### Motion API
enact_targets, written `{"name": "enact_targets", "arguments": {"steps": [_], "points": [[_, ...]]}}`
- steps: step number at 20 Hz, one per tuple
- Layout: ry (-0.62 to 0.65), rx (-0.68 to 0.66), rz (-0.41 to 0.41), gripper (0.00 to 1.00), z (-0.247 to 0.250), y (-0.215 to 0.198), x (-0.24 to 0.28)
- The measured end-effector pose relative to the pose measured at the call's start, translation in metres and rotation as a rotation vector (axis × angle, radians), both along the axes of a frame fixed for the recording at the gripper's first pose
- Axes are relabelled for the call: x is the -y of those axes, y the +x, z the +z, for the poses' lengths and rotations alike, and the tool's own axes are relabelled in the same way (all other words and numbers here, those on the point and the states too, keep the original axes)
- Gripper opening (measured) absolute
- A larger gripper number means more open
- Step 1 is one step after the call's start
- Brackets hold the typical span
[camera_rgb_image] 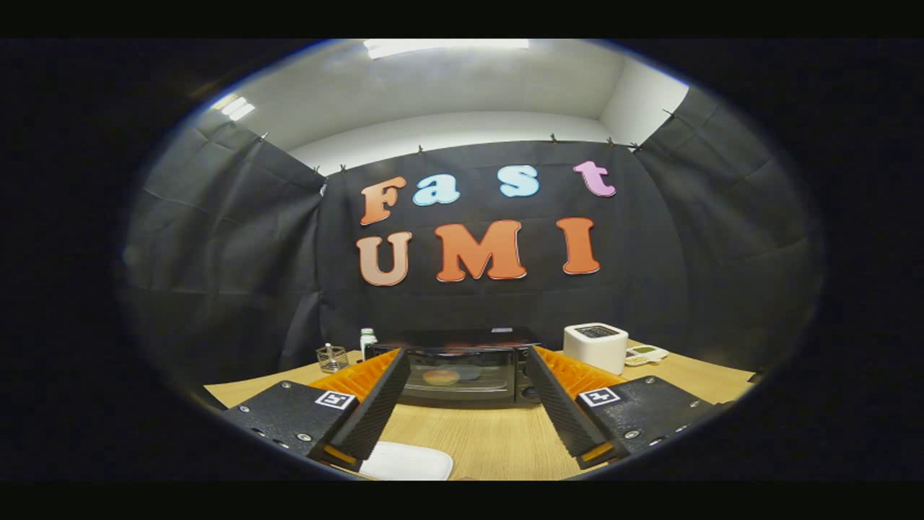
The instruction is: Open the toaster oven, put the food inside, and close the toaster oven door.
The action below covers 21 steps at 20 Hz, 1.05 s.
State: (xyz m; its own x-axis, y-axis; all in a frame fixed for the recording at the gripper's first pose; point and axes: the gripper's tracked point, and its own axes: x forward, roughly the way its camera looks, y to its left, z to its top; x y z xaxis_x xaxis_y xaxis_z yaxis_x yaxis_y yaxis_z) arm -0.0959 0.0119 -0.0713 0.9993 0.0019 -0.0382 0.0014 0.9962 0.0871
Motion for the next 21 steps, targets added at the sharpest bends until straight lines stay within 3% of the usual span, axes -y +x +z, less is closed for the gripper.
{"name": "enact_targets", "arguments": {"steps": [9, 21], "points": [[-0.031, -0.012, -0.054, 0.97, 0.019, 0.0, 0.021], [-0.071, 0.013, -0.011, 0.97, 0.04, 0.001, 0.003]]}}
